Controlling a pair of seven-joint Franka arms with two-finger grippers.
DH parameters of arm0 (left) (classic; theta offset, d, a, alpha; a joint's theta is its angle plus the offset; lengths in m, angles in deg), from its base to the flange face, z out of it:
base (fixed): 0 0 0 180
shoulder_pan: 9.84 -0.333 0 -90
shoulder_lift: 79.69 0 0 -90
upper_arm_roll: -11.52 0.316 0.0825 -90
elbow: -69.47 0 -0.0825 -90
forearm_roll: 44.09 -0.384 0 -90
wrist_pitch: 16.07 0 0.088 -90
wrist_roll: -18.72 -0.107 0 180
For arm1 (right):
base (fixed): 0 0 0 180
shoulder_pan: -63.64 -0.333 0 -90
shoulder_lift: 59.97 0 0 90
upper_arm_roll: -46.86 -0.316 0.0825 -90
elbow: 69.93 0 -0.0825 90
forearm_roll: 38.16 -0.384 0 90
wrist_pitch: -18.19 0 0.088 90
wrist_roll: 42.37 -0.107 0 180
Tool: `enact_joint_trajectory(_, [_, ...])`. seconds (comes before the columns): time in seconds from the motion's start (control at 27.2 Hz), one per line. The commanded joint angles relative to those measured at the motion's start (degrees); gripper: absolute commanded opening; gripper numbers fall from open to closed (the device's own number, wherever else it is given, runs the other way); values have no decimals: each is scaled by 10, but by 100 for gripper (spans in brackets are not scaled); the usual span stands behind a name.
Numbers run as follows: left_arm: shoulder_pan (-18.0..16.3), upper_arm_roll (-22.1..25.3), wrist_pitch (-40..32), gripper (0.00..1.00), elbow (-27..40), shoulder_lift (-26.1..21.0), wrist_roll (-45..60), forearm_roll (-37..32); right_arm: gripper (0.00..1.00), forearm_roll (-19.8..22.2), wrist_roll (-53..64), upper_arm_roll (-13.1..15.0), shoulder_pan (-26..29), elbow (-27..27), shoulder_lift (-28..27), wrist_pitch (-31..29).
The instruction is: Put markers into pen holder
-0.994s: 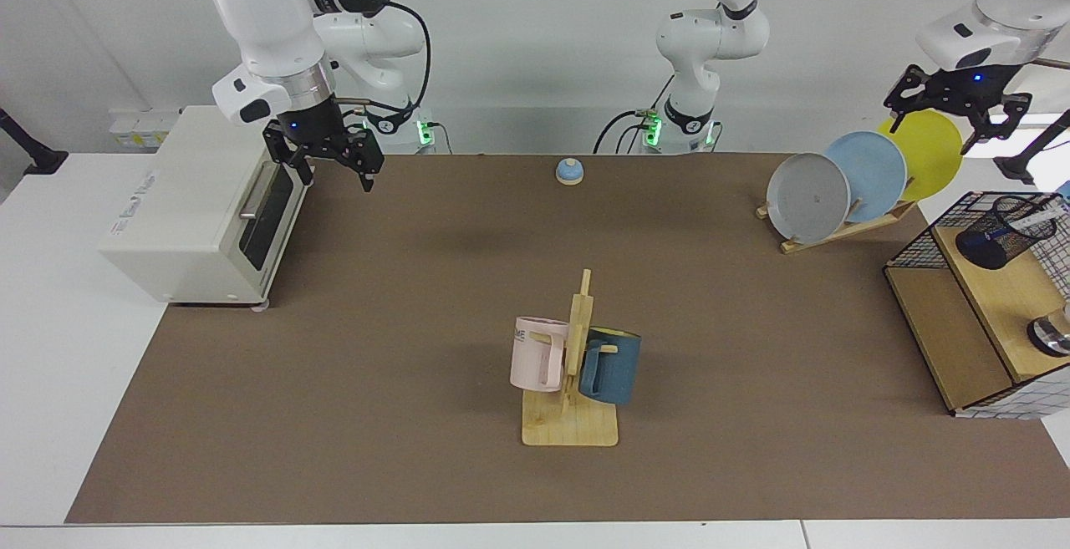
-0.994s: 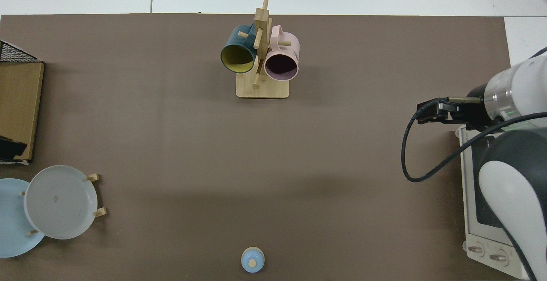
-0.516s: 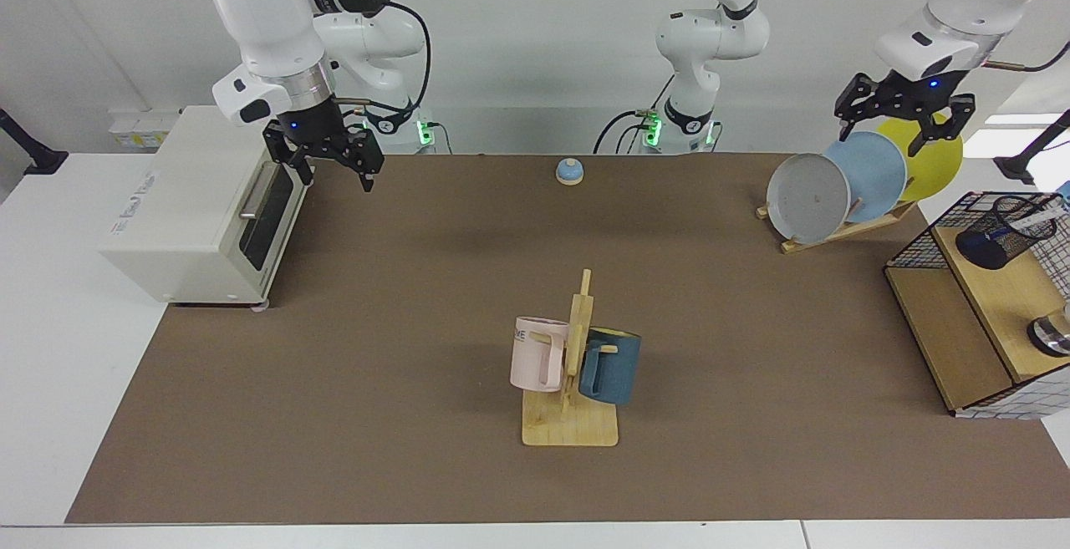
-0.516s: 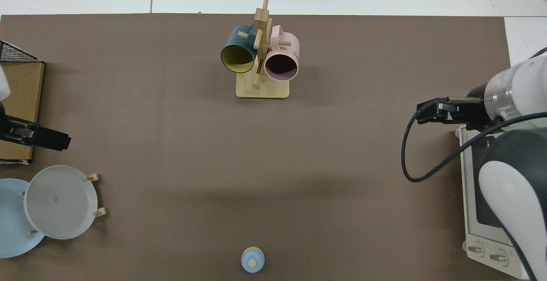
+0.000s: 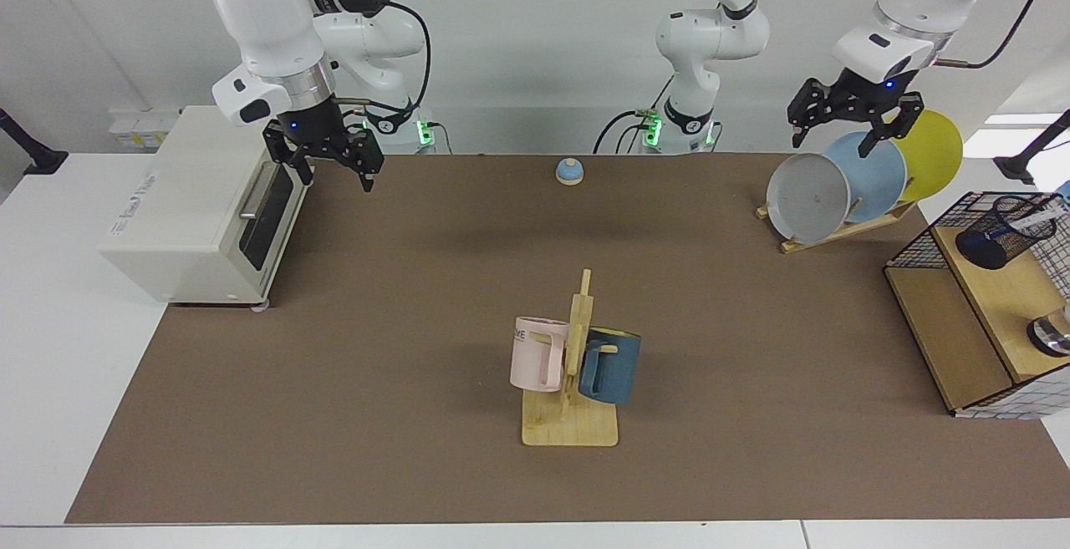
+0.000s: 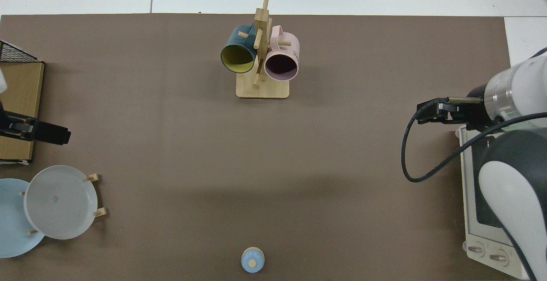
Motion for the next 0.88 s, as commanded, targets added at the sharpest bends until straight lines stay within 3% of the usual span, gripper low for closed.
enact_joint_trajectory(0.0, [8,8,8,99,-10,-8,5,5,100,-6,-10,-3,6,2,1,-3])
enact_joint_trajectory(0.33, [6,0,-18,99,-64,-46,6,7,100,-6,-10,-4,6,2,1,-3])
enact_joint_trajectory(0.85, [5,1,-35,100,-64,-39,42,5,100,-6,-10,-3,6,2,1,-3])
